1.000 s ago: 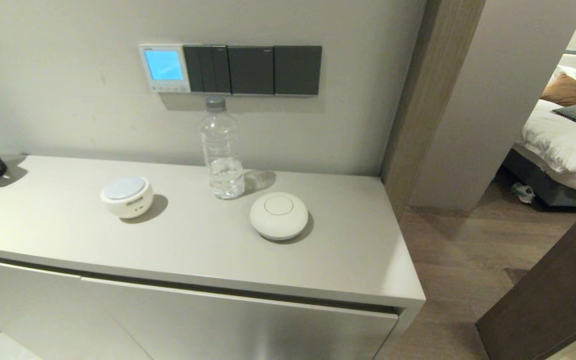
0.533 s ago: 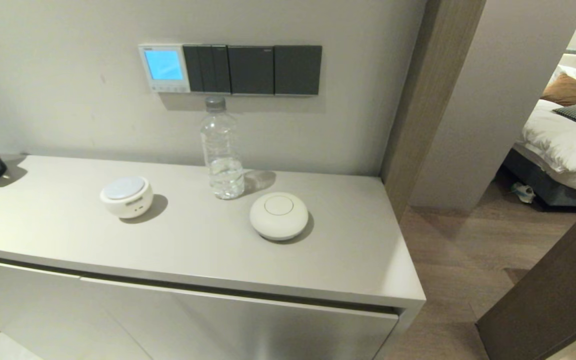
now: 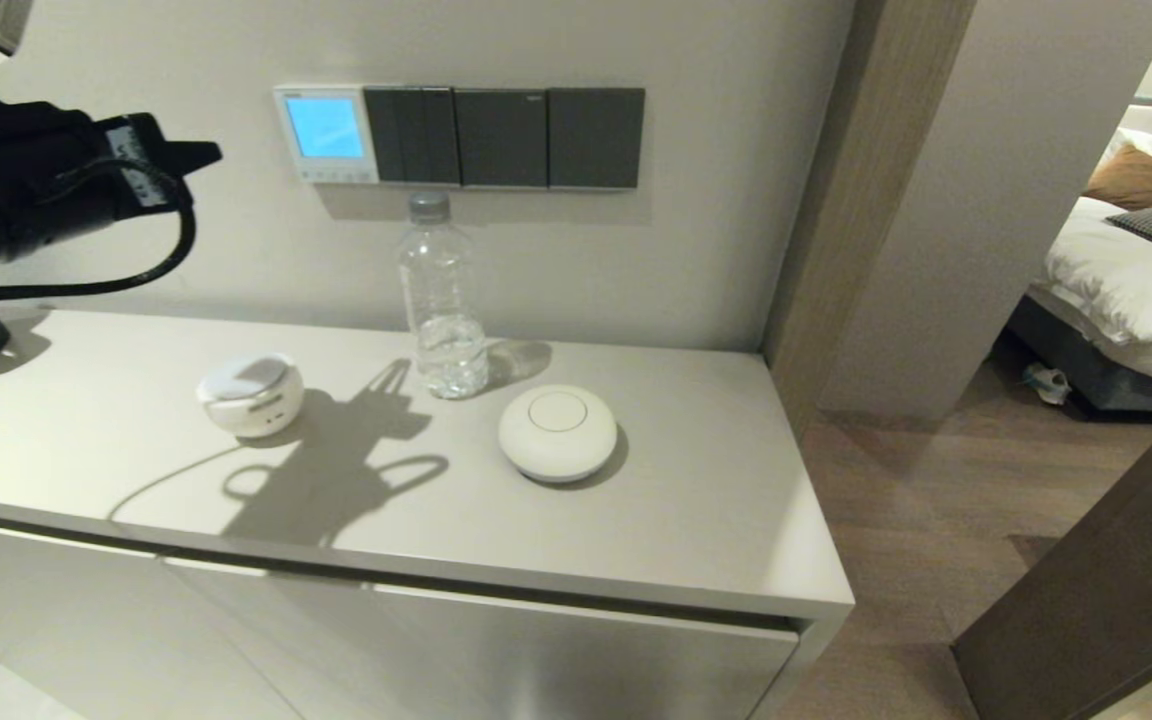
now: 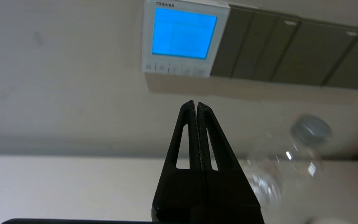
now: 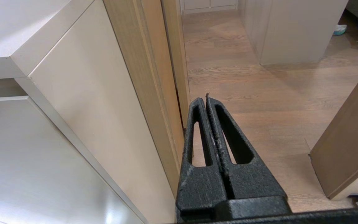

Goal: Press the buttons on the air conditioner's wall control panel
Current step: Turn on the central air conditioner

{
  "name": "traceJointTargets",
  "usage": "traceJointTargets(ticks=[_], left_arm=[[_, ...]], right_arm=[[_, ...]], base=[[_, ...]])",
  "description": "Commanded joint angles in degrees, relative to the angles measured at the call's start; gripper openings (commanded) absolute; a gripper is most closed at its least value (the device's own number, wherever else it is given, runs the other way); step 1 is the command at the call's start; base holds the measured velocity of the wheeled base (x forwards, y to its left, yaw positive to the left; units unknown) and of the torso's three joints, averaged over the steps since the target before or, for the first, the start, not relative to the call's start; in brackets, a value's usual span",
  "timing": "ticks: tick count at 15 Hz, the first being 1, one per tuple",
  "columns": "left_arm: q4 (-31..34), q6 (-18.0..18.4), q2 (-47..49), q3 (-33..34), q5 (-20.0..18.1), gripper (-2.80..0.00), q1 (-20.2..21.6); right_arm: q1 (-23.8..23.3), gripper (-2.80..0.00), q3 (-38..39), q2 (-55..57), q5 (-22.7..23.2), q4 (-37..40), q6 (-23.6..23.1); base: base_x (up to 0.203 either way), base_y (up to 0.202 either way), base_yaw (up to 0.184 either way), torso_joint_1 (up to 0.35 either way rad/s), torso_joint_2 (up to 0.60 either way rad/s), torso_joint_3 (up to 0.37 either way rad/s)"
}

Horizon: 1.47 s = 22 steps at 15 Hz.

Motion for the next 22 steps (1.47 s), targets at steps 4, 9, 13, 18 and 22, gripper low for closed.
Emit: traceJointTargets(ticks=[4, 9, 13, 18, 22], left_arm=[[-3.75, -1.41, 17.36, -12.38, -0.48, -2.80, -1.97], [-3.84, -2.78, 22.94, -19.27, -0.56, -2.80, -2.78], [-3.84, -2.88, 26.10, -21.83, -0.49, -2.80, -3.10], [-3.93, -3.32, 25.58, -21.13, -0.49, -2.80, -3.89], [-3.93, -3.41, 25.31, -20.86, -0.41, -2.80, -4.15]], right_arm=[[0.02, -2.80, 0.18, 0.00, -0.01, -0.02, -0.07], [0.02, -2.80, 0.18, 0.06, -0.01, -0.02, 0.02], [0.02, -2.80, 0.18, 0.00, -0.01, -0.02, 0.02], [0.02, -2.80, 0.18, 0.00, -0.01, -0.02, 0.02], [0.02, -2.80, 0.18, 0.00, -0.01, -0.02, 0.02]], base=[[0.000, 0.000, 0.000, 0.000, 0.00, 0.000], [0.000, 0.000, 0.000, 0.000, 0.00, 0.000], [0.000, 0.000, 0.000, 0.000, 0.00, 0.000], [0.000, 0.000, 0.000, 0.000, 0.00, 0.000], [0.000, 0.000, 0.000, 0.000, 0.00, 0.000]])
